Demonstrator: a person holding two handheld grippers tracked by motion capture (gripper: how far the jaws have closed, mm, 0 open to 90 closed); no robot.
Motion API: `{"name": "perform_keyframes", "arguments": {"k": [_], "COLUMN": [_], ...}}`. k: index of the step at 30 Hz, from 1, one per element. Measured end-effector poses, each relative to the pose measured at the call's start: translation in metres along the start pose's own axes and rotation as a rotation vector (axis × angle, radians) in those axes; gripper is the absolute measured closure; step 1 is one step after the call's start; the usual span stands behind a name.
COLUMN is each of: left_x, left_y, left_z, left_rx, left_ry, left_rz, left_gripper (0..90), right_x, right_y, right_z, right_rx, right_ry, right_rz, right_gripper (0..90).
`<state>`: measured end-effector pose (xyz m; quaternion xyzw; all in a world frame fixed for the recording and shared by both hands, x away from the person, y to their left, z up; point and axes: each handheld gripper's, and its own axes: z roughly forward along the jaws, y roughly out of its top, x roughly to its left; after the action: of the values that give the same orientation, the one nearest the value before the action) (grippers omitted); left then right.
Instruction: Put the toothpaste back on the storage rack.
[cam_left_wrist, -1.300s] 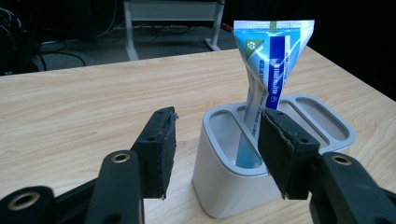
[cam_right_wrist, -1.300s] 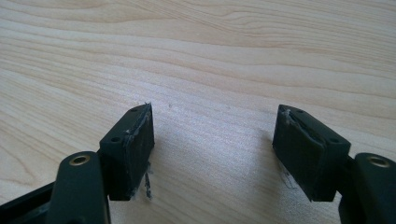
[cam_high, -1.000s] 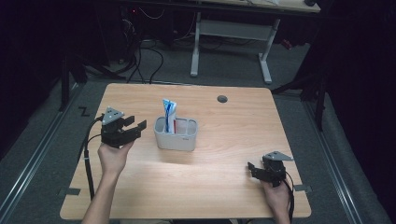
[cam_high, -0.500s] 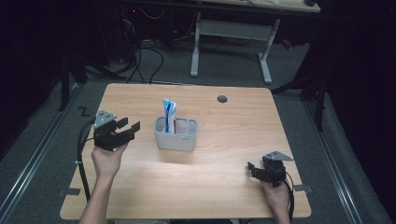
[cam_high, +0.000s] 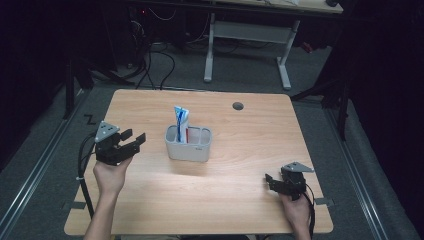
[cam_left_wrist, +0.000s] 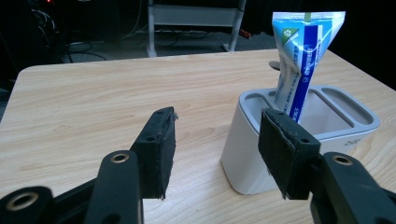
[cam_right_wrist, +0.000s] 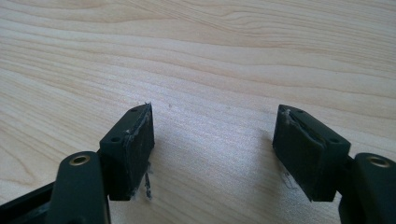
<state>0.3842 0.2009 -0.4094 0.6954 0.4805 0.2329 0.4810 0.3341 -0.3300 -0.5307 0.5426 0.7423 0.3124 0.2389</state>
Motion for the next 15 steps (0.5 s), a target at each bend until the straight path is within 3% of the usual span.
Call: {"name": "perform_keyframes", "arguments": {"k": [15], "left_x": [0.0027], "left_y": [-0.0095], "left_z": [-0.0054], "left_rx": [0.012], "left_ry": [0.020], "left_rz": [-0.001], "left_gripper": [46.3], "right_x": [0.0000], "right_y": [0.0000], "right_z": [0.0000], "right_rx": [0.000], "right_ry": [0.000], "right_rz": [0.000], "right_gripper": [29.4]}}
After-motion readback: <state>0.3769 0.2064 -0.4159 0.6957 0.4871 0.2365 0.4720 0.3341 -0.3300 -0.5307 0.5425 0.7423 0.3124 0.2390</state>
